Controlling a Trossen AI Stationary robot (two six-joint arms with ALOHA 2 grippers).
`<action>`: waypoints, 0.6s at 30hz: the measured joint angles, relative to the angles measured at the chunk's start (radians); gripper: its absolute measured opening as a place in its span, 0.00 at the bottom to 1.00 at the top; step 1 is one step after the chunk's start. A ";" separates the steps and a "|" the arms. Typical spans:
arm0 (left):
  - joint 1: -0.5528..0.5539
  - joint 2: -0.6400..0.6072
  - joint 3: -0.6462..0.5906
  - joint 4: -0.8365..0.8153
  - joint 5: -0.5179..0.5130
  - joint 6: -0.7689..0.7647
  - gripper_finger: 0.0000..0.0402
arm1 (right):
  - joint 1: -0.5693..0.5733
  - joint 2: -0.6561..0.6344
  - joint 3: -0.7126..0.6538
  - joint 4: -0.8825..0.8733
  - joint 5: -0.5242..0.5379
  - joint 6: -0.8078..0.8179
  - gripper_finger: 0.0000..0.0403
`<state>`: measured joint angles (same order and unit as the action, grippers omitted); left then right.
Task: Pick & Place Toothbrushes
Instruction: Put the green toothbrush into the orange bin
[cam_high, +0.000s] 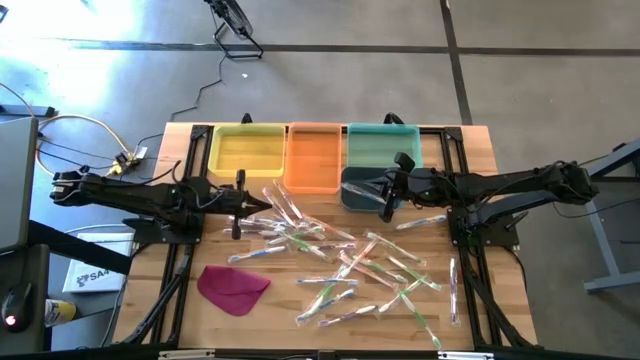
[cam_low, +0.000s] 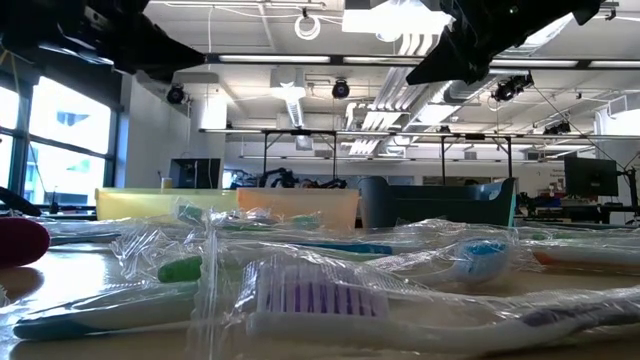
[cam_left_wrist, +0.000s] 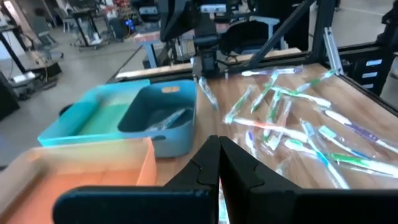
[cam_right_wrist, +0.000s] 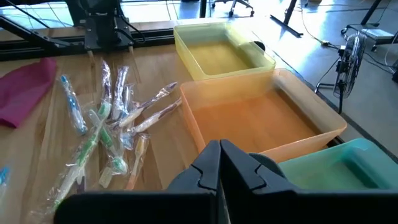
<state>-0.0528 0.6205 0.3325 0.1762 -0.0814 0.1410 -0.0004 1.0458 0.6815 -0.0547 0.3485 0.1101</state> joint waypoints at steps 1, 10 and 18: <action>0.000 0.000 0.000 -0.004 0.000 -0.006 0.00 | 0.010 0.000 0.001 -0.001 0.013 0.001 0.01; 0.000 0.005 0.000 -0.002 0.000 -0.015 0.00 | 0.114 0.008 0.121 -0.185 0.144 0.029 0.01; 0.000 0.005 0.000 -0.021 0.000 -0.016 0.00 | 0.174 0.071 0.220 -0.464 0.147 0.256 0.01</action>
<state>-0.0528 0.6254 0.3325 0.1553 -0.0815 0.1249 0.1738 1.1171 0.9016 -0.5190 0.4954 0.3657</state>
